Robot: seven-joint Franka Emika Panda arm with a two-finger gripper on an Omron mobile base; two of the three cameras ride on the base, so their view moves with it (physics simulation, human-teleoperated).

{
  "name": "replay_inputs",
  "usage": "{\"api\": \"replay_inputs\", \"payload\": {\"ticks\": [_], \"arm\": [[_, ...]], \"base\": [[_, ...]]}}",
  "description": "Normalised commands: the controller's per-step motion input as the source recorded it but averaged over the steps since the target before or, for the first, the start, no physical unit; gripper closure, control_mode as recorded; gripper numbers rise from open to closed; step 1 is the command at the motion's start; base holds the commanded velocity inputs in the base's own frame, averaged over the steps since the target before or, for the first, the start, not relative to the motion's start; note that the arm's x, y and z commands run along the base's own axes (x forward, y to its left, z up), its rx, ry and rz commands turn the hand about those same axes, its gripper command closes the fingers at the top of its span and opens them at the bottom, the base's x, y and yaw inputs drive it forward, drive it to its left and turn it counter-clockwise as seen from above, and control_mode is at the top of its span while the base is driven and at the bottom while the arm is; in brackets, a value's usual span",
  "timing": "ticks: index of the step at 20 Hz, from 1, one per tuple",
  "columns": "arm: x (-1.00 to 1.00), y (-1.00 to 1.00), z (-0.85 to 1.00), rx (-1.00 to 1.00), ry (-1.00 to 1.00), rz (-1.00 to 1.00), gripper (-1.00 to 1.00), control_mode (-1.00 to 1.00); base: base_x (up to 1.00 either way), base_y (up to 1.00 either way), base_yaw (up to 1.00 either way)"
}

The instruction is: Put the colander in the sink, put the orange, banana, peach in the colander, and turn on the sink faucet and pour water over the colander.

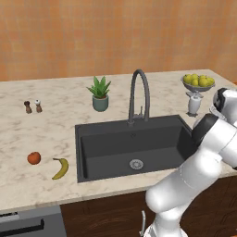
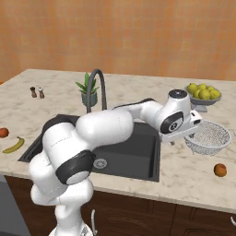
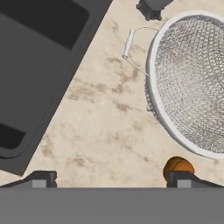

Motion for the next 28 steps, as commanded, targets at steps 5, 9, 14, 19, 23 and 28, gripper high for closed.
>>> {"api": "replay_inputs", "payload": {"ticks": [5, 9, 14, 19, 23, 28], "arm": [[0.13, -0.35, -0.13, 0.0, 0.01, 0.0, -1.0, -1.0], [0.24, -0.17, -0.14, 0.0, 0.0, 0.01, -1.0, -1.0], [0.28, -0.08, -0.15, -0.01, 0.01, 0.01, -1.0, -1.0], [0.33, -0.11, -0.07, 0.0, 0.0, 0.03, -1.0, -1.0], [0.29, -0.14, -0.09, -0.01, 0.02, 0.03, -1.0, -1.0], [0.27, -0.01, -0.26, -0.08, 0.05, 0.01, -1.0, -1.0]], "base": [[0.0, 0.0, 0.0], [0.0, 0.0, 0.0], [0.0, 0.0, 0.0], [0.0, 0.0, 0.0], [0.0, 0.0, 0.0], [0.0, 0.0, 0.0]]}}
